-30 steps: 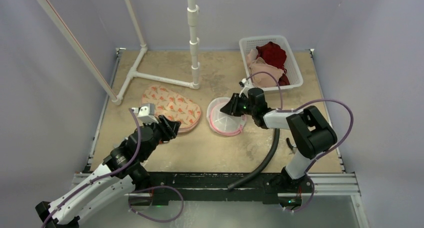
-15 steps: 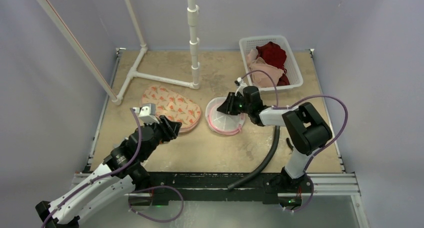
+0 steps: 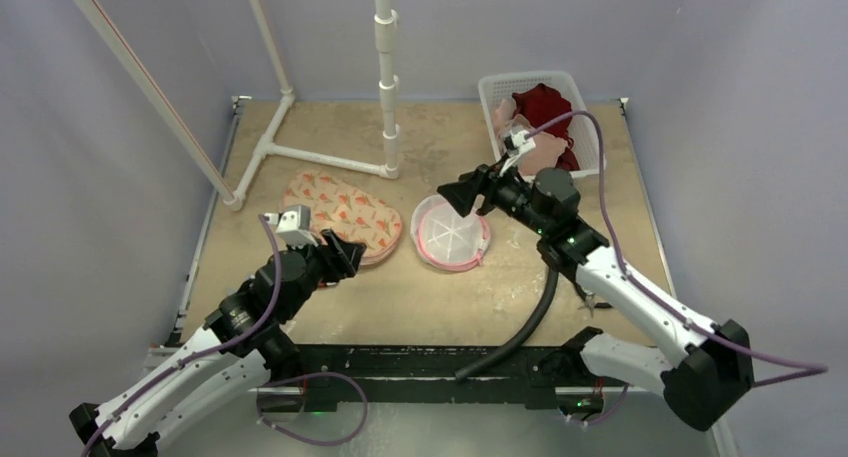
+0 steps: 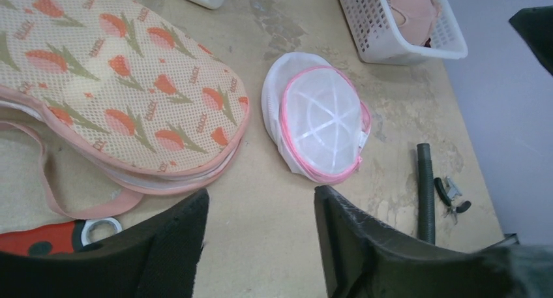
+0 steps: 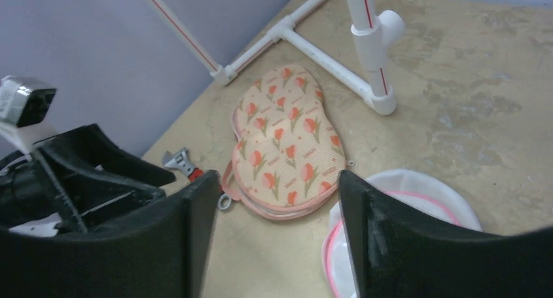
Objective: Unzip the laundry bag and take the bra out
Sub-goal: Reset both arms
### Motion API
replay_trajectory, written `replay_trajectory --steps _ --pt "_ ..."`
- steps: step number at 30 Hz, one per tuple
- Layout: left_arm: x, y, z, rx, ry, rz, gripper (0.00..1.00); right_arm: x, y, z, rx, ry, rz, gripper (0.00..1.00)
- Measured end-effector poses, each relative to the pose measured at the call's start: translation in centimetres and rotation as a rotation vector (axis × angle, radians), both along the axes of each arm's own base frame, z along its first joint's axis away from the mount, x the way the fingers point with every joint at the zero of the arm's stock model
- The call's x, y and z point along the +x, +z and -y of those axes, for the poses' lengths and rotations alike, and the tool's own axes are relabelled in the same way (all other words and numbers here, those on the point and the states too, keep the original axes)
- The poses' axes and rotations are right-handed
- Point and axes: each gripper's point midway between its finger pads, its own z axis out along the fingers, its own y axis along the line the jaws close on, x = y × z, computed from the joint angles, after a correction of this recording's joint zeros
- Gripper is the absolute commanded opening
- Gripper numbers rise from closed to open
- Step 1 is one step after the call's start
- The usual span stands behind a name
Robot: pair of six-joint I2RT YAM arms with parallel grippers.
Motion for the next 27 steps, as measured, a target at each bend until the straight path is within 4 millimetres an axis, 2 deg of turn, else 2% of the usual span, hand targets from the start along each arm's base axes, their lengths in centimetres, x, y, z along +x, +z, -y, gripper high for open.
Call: replay_trajectory --steps 2,7,9,14,19,22,27 --pt "0.0 0.5 0.0 0.009 -0.004 0.006 0.75 -1.6 1.1 0.3 -0.002 0.014 0.051 0.97" --pt "0.5 2.6 0.1 0.033 -0.003 0.024 0.84 -6.8 2.0 1.5 0.02 0.016 0.136 0.98" --pt "0.9 3.4 -0.2 0.048 0.021 0.026 0.86 -8.1 2.3 2.6 0.064 -0.004 0.152 0.98" --pt "2.3 4.0 -1.2 0.138 0.122 -0.018 0.89 -8.9 1.3 4.9 0.175 -0.092 0.098 0.98" --pt "4.1 5.6 -0.4 0.182 0.157 -0.029 0.92 -9.0 0.3 4.8 0.198 -0.098 0.028 0.98" --pt "5.1 5.0 -0.4 0.231 0.192 -0.044 0.93 -8.7 -0.2 4.5 0.16 -0.104 -0.014 0.98" --pt "6.1 3.0 -3.0 0.365 0.334 -0.042 0.94 -8.6 0.8 4.4 0.133 -0.095 0.009 0.98"
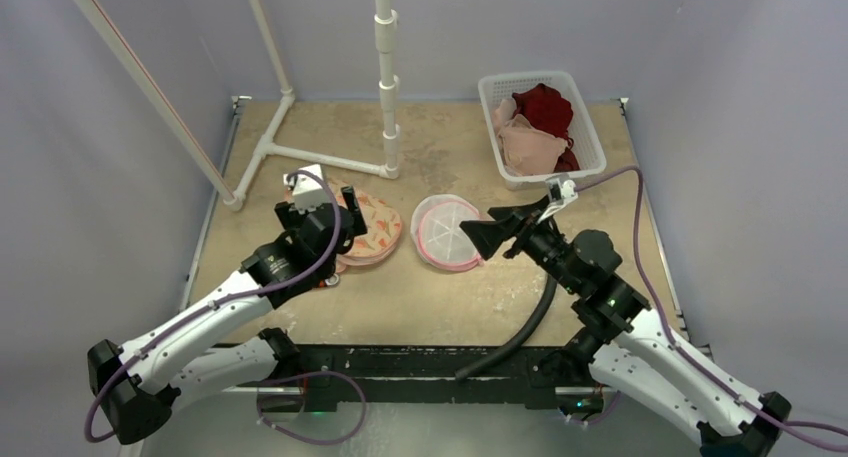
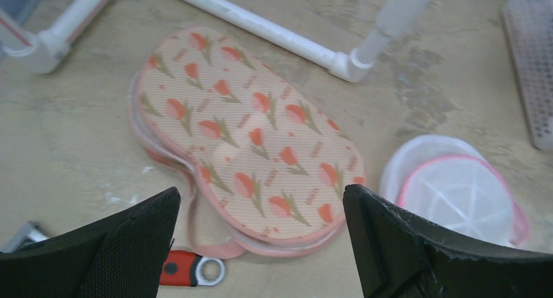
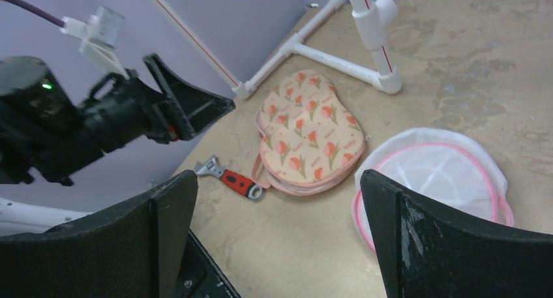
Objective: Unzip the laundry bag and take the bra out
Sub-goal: Reset both arms
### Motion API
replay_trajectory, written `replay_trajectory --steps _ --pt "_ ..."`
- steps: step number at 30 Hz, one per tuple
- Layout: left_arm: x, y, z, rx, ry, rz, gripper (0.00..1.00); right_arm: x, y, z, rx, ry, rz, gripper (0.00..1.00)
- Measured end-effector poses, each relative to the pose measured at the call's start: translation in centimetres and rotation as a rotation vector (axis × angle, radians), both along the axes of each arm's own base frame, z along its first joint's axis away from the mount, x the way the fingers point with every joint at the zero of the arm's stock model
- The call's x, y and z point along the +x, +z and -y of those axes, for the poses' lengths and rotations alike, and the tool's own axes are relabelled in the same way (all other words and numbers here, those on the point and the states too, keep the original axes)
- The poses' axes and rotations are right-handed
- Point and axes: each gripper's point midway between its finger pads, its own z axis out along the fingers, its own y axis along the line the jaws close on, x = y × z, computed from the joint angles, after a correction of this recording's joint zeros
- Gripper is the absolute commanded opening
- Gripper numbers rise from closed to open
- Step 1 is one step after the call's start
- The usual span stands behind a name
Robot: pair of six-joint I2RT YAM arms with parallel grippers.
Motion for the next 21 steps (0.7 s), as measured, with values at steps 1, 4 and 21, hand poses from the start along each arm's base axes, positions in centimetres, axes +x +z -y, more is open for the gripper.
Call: replay_trajectory --steps 1,4,21 --pt "0.1 -0.2 -0.8 0.028 0.031 0.012 0.94 -0.2 0.4 0.1 0.006 0.003 0.015 0.98" --pt "0.3 -0.6 -3.2 0.13 0.099 0.086 0.95 -0.7 2.3 0.8 0.056 -0.008 0.072 0.98" --pt "3.5 -10.4 -15.4 0.27 0.522 0.112 0.99 1.1 3.7 4.5 0.044 -0.221 0.158 0.98"
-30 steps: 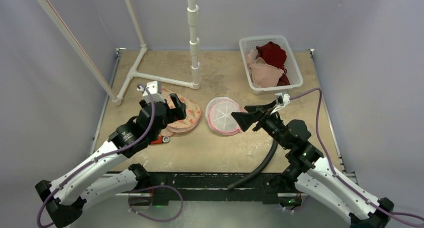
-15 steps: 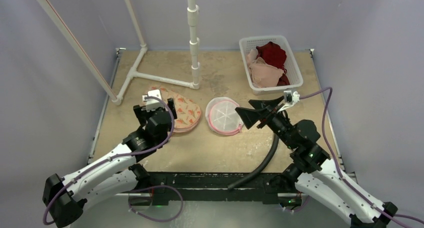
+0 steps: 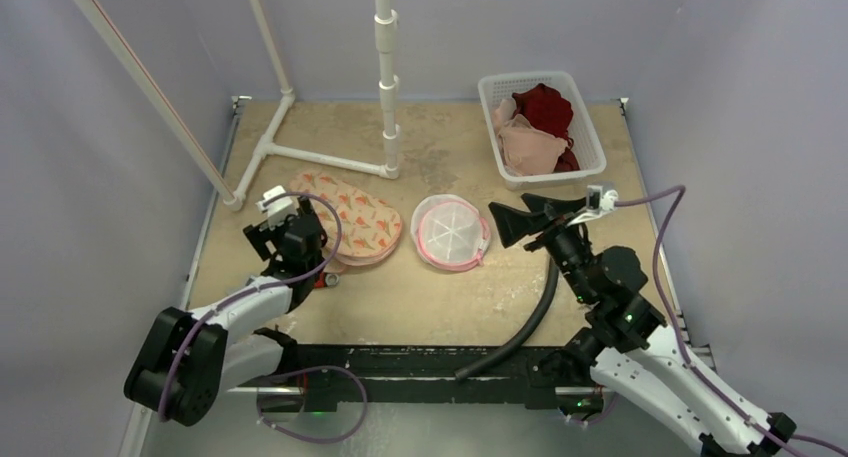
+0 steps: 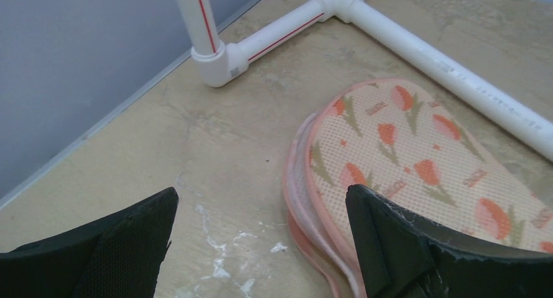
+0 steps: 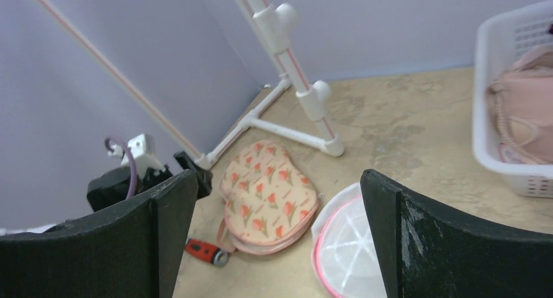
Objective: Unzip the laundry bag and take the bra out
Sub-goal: Reset both arms
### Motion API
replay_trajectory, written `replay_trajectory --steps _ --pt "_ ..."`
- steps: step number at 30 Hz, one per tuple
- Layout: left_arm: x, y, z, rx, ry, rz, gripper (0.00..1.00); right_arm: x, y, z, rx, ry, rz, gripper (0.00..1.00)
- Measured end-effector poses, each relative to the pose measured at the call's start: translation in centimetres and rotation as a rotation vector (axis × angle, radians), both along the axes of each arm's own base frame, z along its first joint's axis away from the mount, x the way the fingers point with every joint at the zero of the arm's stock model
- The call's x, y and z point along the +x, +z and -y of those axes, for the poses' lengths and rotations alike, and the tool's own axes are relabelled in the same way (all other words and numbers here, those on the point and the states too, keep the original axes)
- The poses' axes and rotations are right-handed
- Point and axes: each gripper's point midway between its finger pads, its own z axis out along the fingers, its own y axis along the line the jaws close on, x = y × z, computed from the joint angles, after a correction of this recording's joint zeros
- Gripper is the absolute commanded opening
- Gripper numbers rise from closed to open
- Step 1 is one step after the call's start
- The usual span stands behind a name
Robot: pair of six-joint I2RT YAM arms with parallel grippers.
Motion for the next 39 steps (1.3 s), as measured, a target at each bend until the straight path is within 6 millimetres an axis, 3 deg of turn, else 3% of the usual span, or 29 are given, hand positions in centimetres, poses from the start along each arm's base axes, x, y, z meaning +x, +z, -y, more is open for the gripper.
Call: replay_trajectory --steps 6,11,18,24,29,32,36,39 --pt "2.0 1.1 1.0 0.031 -0.105 0.053 0.99 0.1 0.3 1.8 0.012 -0.078 0.013 0.98" --pt "3.3 -0.9 1.4 0.09 -0.196 -0.028 0.99 0.5 -2.1 1.4 -0.061 -0.076 -0.01 0.98" --pt "3.7 -2.6 1.1 0.065 -0.225 -0.032 0.99 0.4 -2.7 1.2 -0.095 -0.063 -0.01 0.98" --pt "3.3 -2.5 -0.5 0.033 -0.162 0.019 0.99 0.5 -3.3 1.2 -0.088 -0.061 -0.022 0.98" --pt "4.7 -2.9 1.1 0.031 -0.258 0.007 0.99 0.8 -3.0 -0.6 -0.037 -0.003 -0.001 0.98" --pt "5.2 -3.0 1.7 0.044 -0.302 -0.005 0.99 1.6 -4.0 -1.5 -0.045 0.005 -0.043 0.98" --pt "5.5 -2.0 1.5 0.06 -0.314 0.042 0.99 2.4 -5.3 -1.5 -0.058 -0.027 -0.098 0.98" --pt "5.4 -1.9 1.6 0.074 -0.332 0.053 0.99 2.3 -4.5 -1.0 -0.023 -0.046 -0.07 0.98"
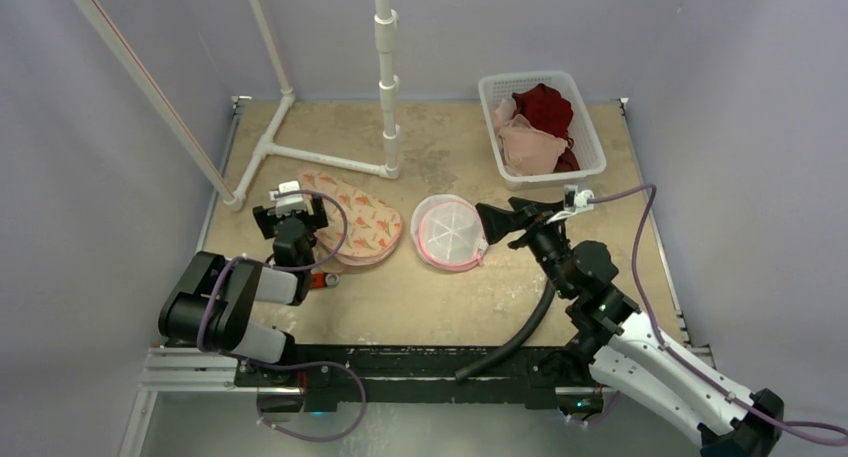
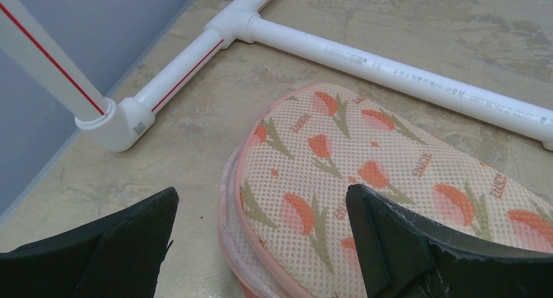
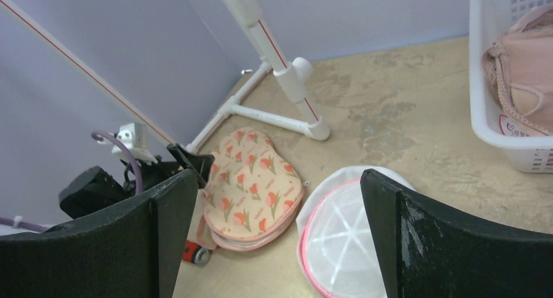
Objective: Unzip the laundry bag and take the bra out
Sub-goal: Reset both arms
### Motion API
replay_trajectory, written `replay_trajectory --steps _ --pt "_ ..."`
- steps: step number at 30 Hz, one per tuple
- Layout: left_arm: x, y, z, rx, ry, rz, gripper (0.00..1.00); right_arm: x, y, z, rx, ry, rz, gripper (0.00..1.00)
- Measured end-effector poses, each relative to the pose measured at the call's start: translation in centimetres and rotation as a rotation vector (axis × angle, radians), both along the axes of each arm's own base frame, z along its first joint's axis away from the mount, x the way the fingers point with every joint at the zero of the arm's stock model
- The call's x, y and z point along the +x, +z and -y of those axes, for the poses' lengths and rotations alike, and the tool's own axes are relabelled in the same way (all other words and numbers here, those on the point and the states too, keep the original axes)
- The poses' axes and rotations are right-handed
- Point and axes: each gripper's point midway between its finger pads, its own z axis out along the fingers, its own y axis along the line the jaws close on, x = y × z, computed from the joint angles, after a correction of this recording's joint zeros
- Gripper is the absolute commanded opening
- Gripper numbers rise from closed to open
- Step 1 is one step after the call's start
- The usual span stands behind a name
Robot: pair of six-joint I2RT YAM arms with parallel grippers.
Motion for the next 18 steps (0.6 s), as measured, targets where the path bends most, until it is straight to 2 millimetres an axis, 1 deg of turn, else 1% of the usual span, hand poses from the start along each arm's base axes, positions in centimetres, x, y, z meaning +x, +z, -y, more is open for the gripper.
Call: replay_trajectory --steps 3,6,8,10,13,15,17,18 --pt "0.4 -0.6 0.2 0.018 -0.03 -0.006 0.99 0.0 0.4 0.4 0.019 -0.019 0.03 0.98" --pt "0.8 -2.4 0.8 0.044 -0.078 -0.051 0.99 0.5 0.4 1.1 0.013 -0.063 0.037 0.98" --pt "0.8 -3.3 0.9 0.055 -0.087 -0.073 0.99 1.1 0.0 1.5 -0.013 -0.101 0.059 0.98" --pt "0.8 -3.7 0.8 0.056 -0.086 -0.082 0.99 2.1 -0.5 2.1 -0.059 -0.16 0.091 0.98" --pt "0.9 -3.3 0.6 0.054 -0.072 -0.063 0.99 4.7 -1.8 3.4 -0.161 -0.285 0.111 0.98" --pt "1.0 -3.0 0.3 0.052 -0.049 -0.05 0.99 7.2 -3.6 5.4 -0.24 -0.38 0.085 0.98" --pt "1.1 -2.8 0.1 0.052 -0.035 -0.044 0.99 9.5 -5.9 9.1 -0.305 -0.507 0.033 0.98" --pt "1.1 -2.8 0.1 0.052 -0.031 -0.043 0.99 9.9 -6.8 10.5 -0.325 -0.552 0.018 0.98"
